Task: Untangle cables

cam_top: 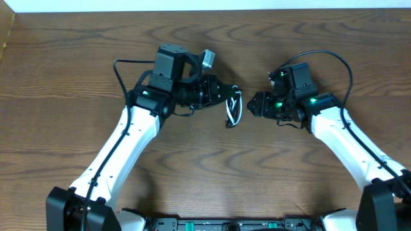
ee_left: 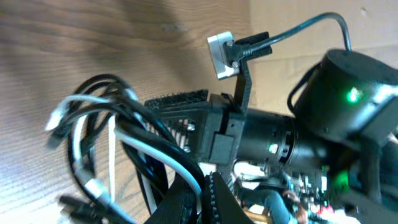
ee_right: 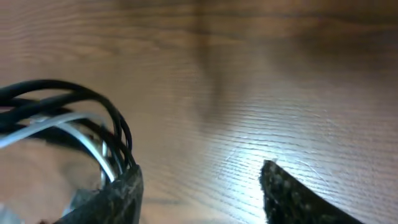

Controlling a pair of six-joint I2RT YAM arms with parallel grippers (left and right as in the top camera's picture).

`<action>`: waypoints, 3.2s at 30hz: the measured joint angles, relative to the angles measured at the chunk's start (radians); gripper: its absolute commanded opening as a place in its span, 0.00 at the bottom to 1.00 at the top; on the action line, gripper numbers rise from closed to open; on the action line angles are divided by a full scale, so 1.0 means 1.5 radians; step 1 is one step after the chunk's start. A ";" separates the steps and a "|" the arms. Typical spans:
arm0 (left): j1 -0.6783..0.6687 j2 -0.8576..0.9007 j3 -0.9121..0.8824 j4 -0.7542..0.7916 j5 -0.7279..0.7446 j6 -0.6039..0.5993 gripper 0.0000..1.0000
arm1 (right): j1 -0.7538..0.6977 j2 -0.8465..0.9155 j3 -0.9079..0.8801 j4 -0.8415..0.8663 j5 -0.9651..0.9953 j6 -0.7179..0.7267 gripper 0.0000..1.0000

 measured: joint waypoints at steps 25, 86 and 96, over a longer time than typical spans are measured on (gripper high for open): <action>0.036 0.000 -0.002 0.187 0.186 -0.028 0.07 | 0.048 0.027 0.008 0.055 0.042 0.110 0.39; -0.111 0.443 0.326 -0.071 -0.395 -0.114 0.38 | -0.197 -0.184 0.008 -0.292 0.110 0.010 0.57; -0.125 0.483 0.326 -0.038 -0.422 -0.149 0.38 | -0.197 -0.184 0.008 -0.300 0.119 0.003 0.57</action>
